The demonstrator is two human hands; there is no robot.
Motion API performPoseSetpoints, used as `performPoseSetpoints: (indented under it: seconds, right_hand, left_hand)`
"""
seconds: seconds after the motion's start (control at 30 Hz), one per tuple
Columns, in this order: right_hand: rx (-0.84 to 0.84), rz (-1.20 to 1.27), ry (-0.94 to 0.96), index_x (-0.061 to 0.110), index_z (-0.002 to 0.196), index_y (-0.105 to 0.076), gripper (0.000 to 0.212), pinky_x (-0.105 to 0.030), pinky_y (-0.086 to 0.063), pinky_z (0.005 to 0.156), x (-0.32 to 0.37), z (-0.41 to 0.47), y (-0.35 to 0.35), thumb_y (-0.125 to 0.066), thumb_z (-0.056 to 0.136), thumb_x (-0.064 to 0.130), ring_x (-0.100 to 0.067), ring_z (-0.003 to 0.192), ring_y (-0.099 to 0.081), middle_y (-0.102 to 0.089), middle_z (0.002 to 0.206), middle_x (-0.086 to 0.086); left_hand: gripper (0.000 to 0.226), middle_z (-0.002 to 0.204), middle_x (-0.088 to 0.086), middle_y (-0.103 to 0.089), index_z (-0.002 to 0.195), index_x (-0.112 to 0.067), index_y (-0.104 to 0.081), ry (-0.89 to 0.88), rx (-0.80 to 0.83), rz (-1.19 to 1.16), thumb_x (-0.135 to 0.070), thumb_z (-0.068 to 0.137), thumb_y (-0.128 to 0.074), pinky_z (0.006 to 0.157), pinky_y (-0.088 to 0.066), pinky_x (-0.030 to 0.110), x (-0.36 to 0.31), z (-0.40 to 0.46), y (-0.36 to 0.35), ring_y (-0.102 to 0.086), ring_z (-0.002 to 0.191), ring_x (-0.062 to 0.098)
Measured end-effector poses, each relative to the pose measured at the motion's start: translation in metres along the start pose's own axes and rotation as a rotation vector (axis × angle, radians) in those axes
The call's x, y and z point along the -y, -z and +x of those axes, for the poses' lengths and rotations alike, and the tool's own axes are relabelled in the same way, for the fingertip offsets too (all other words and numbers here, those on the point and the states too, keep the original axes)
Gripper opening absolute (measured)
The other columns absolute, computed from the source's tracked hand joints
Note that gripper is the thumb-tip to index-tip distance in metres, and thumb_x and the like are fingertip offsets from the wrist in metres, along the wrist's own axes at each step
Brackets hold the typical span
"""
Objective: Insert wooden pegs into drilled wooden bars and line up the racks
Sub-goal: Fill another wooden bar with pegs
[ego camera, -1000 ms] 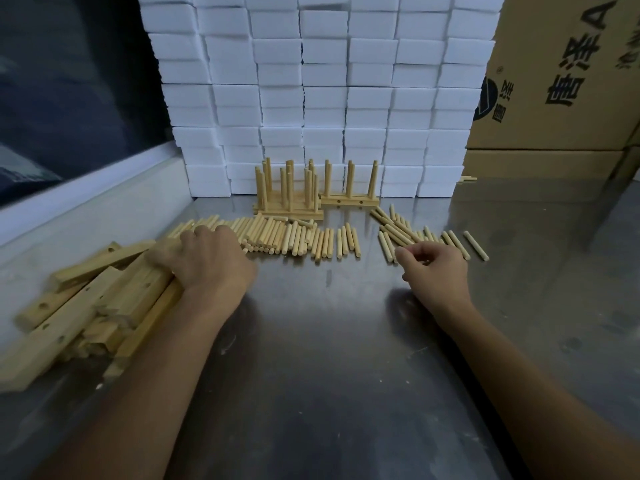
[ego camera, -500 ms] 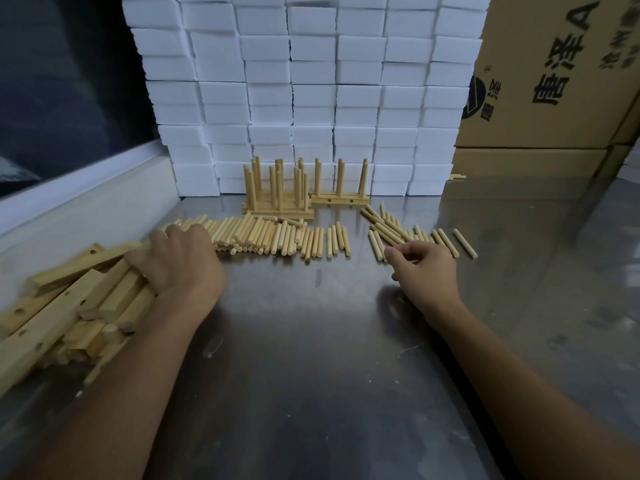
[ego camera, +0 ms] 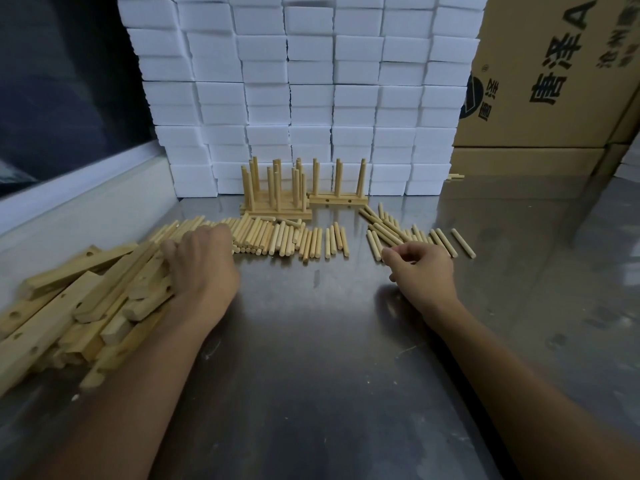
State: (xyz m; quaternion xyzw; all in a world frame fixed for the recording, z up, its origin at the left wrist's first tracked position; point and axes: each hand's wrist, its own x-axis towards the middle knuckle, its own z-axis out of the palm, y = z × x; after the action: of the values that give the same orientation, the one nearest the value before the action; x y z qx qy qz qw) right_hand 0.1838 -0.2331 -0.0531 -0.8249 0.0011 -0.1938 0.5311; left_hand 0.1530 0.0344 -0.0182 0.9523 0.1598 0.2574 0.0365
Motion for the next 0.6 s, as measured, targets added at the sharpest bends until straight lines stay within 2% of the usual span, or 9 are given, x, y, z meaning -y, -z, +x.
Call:
performPoseSetpoints:
  seconds: [0.07, 0.13, 0.23, 0.33, 0.4, 0.47, 0.53, 0.6]
  right_hand:
    - [-0.001, -0.003, -0.004, 0.028, 0.075, -0.069, 0.017, -0.043, -0.06, 0.079, 0.0, 0.0, 0.0, -0.067, 0.091, 0.023, -0.014, 0.079, -0.069, -0.069, 0.079, 0.01]
    - [0.009, -0.012, 0.001, 0.027, 0.076, -0.07, 0.017, -0.041, -0.06, 0.078, -0.001, 0.0, 0.0, -0.067, 0.092, 0.024, -0.013, 0.078, -0.068, -0.068, 0.08, 0.011]
    - [0.019, -0.067, 0.068, 0.024, 0.084, -0.071, 0.01, -0.032, -0.056, 0.075, 0.001, -0.002, -0.001, -0.066, 0.093, 0.024, -0.008, 0.078, -0.066, -0.067, 0.082, 0.013]
    - [0.06, -0.133, 0.206, 0.027, 0.09, -0.069, 0.006, -0.019, -0.051, 0.07, 0.005, -0.008, -0.006, -0.065, 0.094, 0.025, -0.003, 0.077, -0.063, -0.065, 0.083, 0.017]
    - [0.113, -0.098, 0.267, 0.028, 0.096, -0.068, 0.004, -0.015, -0.05, 0.071, 0.011, -0.012, -0.009, -0.065, 0.095, 0.027, 0.001, 0.081, -0.062, -0.066, 0.086, 0.017]
    - [0.156, -0.014, 0.298, 0.028, 0.105, -0.067, 0.011, -0.018, -0.054, 0.073, 0.018, -0.016, -0.015, -0.064, 0.095, 0.032, 0.002, 0.084, -0.063, -0.067, 0.09, 0.015]
    - [0.198, 0.106, 0.31, 0.026, 0.116, -0.065, 0.024, -0.027, -0.059, 0.076, 0.027, -0.021, -0.02, -0.065, 0.094, 0.035, -0.003, 0.086, -0.067, -0.069, 0.093, 0.011]
    - [0.27, 0.21, 0.347, 0.031, 0.125, -0.06, 0.032, -0.029, -0.059, 0.078, 0.032, -0.026, -0.025, -0.065, 0.094, 0.035, -0.007, 0.093, -0.068, -0.069, 0.103, 0.01]
  left_hand:
    - [0.029, 0.098, 0.008, -0.062, 0.103, -0.014, -0.062, -0.034, -0.032, -0.05, 0.006, 0.084, -0.059, 0.071, -0.035, 0.037, -0.007, -0.004, 0.0, -0.049, 0.081, 0.024]
    - [0.031, 0.098, 0.007, -0.061, 0.106, -0.013, -0.062, -0.091, -0.085, -0.096, 0.007, 0.083, -0.061, 0.066, -0.037, 0.035, -0.015, -0.009, 0.001, -0.048, 0.079, 0.021]
    - [0.03, 0.102, 0.008, -0.065, 0.11, -0.01, -0.064, -0.255, -0.205, -0.277, 0.006, 0.085, -0.061, 0.07, -0.041, 0.033, -0.025, -0.014, 0.004, -0.057, 0.088, 0.024]
    - [0.024, 0.109, 0.005, -0.069, 0.107, -0.007, -0.069, -0.391, -0.296, -0.63, 0.006, 0.089, -0.061, 0.082, -0.048, 0.025, -0.04, -0.017, 0.012, -0.064, 0.098, 0.018]
    - [0.025, 0.11, -0.01, -0.068, 0.104, -0.016, -0.071, -0.282, -0.242, -0.944, 0.004, 0.091, -0.061, 0.082, -0.052, 0.015, -0.053, -0.02, 0.02, -0.064, 0.099, 0.004]
    - [0.033, 0.099, -0.018, -0.071, 0.097, -0.026, -0.071, -0.04, -0.081, -1.242, 0.004, 0.091, -0.06, 0.075, -0.055, 0.014, -0.065, -0.025, 0.024, -0.067, 0.093, -0.001]
    - [0.035, 0.094, -0.013, -0.075, 0.097, -0.024, -0.072, 0.203, 0.148, -1.555, 0.007, 0.092, -0.056, 0.071, -0.058, 0.023, -0.074, -0.028, 0.023, -0.072, 0.09, 0.006]
    - [0.032, 0.092, 0.0, -0.077, 0.102, -0.012, -0.07, 0.362, 0.352, -1.83, 0.012, 0.092, -0.051, 0.07, -0.059, 0.028, -0.079, -0.032, 0.02, -0.074, 0.088, 0.015]
